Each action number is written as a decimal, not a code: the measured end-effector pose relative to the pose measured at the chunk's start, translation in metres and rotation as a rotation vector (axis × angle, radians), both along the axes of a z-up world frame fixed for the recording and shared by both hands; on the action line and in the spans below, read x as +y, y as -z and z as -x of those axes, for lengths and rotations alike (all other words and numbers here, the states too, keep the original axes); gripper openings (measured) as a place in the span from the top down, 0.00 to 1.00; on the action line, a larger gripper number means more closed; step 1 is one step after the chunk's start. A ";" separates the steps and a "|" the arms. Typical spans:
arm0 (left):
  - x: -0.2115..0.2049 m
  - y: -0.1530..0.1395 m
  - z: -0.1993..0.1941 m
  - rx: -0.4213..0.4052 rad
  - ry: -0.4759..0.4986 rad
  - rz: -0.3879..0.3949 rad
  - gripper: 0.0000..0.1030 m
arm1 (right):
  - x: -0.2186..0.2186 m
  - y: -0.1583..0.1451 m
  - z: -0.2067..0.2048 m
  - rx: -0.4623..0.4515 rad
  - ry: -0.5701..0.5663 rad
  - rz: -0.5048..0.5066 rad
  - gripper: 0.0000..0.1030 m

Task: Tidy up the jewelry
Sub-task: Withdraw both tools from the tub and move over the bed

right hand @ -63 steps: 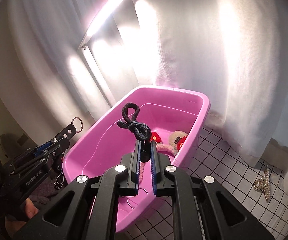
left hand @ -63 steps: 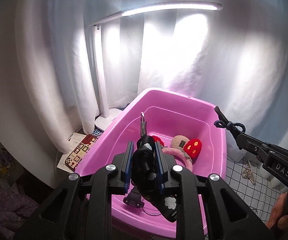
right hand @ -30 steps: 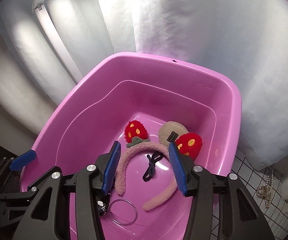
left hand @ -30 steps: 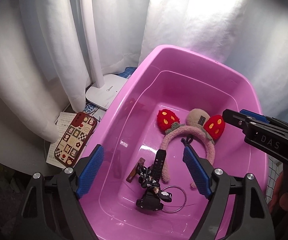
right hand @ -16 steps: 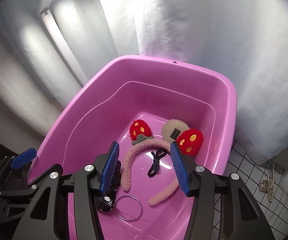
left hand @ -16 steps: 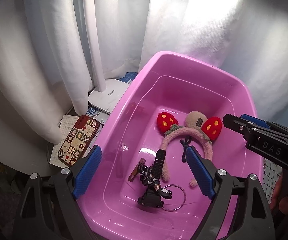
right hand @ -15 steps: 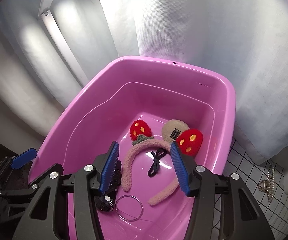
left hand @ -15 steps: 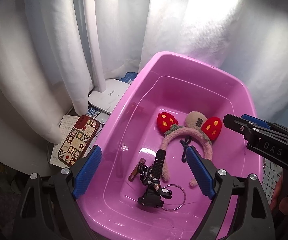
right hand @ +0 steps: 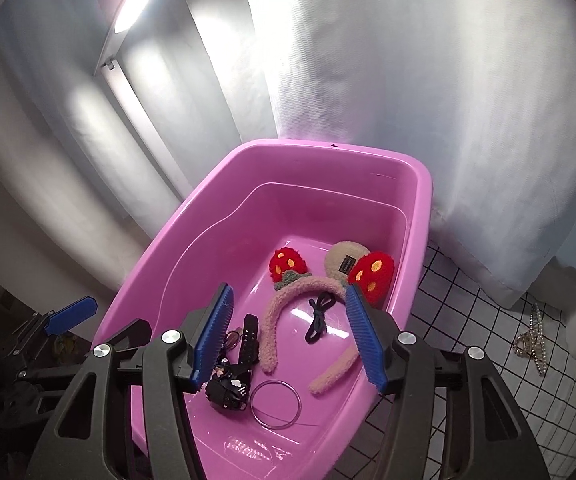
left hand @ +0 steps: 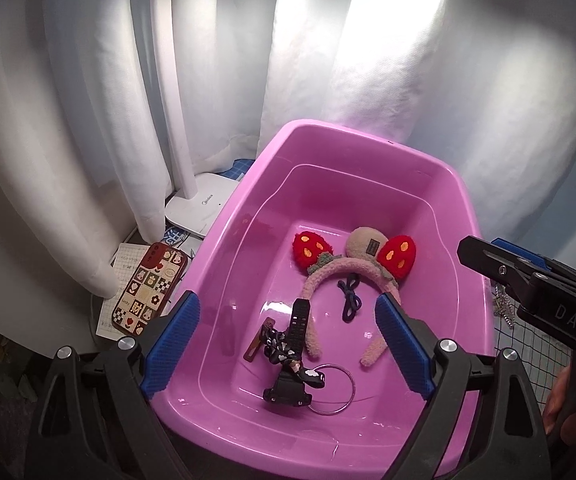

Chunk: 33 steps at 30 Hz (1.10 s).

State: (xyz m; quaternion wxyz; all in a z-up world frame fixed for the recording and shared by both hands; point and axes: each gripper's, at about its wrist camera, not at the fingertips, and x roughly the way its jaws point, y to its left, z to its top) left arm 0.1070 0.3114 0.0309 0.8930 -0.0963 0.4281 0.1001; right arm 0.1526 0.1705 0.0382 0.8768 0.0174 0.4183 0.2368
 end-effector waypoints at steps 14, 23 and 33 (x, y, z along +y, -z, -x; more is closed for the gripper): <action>-0.068 -0.025 0.019 -0.097 0.167 0.076 0.10 | -0.125 0.000 0.084 -0.054 0.224 -0.037 0.39; -0.180 -0.025 0.023 -0.131 0.349 0.110 0.07 | -0.257 0.027 0.147 -0.046 0.473 0.006 0.39; -0.289 0.039 0.001 -0.059 0.512 0.054 0.06 | -0.345 0.093 0.189 0.031 0.596 -0.058 0.39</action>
